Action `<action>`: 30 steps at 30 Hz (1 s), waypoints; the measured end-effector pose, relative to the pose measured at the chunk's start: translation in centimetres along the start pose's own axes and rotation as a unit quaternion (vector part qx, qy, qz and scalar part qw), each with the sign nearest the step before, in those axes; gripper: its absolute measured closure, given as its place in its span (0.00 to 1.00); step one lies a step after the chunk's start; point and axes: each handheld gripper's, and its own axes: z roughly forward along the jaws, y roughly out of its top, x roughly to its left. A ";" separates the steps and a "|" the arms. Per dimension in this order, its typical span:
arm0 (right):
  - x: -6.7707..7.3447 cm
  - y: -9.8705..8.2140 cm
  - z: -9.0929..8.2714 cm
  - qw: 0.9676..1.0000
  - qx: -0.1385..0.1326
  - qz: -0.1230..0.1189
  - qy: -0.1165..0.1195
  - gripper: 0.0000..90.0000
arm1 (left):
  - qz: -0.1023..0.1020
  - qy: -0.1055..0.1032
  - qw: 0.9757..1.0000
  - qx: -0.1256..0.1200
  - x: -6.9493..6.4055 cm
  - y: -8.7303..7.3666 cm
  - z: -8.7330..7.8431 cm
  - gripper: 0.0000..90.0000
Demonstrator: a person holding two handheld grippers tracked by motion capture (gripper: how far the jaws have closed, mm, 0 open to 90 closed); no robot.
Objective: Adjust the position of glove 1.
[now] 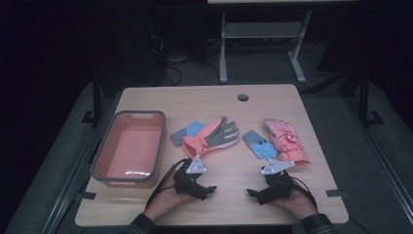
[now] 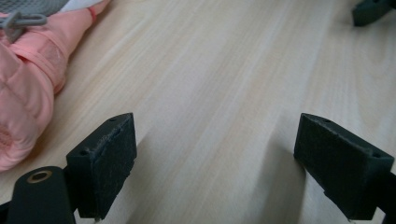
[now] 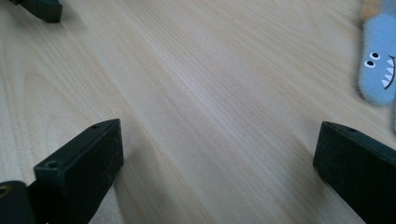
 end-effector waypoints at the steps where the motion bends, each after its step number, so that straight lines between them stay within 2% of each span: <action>1: 0.0 0.0 0.0 1.000 0.000 0.001 0.000 0.01 | 0.000 -0.001 1.000 0.000 0.0 0.0 0.0 0.14; 13: 0.1 0.0 0.0 1.000 -0.001 0.001 0.000 0.03 | 0.001 -0.002 1.000 -0.001 0.0 -0.1 0.0 0.14; 16: 0.3 -0.1 -0.3 1.000 -0.013 -0.002 0.003 0.19 | 0.001 -0.003 1.000 0.000 0.0 0.0 0.0 0.13; 18: 0.3 0.0 -0.5 1.000 -0.013 -0.001 0.001 0.22 | 0.001 -0.003 1.000 0.000 0.0 0.0 0.0 0.14; 19: 0.3 0.0 -0.7 1.000 -0.015 -0.006 0.000 0.36 | 0.001 -0.002 1.000 0.000 0.0 0.0 0.0 0.14; 20: 0.3 0.0 -0.7 1.000 -0.015 -0.006 0.000 0.36 | 0.001 -0.002 1.000 0.000 0.0 0.0 0.0 0.14; 21: 0.4 0.1 -0.9 1.000 -0.019 -0.005 -0.004 0.41 | 0.001 -0.002 1.000 0.000 0.0 0.0 0.0 0.14; 22: 0.4 0.1 -1.0 1.000 -0.021 -0.007 -0.006 0.48 | 0.000 -0.003 1.000 0.000 0.0 0.0 0.0 0.14; 23: 0.5 0.3 -1.3 1.000 -0.027 0.004 -0.007 0.57 | 0.000 -0.003 1.000 0.000 0.0 0.0 0.0 0.14; 24: 0.4 0.3 -1.4 1.000 -0.029 0.003 -0.007 0.64 | 0.000 -0.002 1.000 0.000 0.0 0.0 0.0 0.14; 30: -0.2 1.0 -1.6 0.999 -0.033 0.013 -0.013 0.87 | 0.001 -0.003 1.000 0.000 0.0 0.0 0.0 0.14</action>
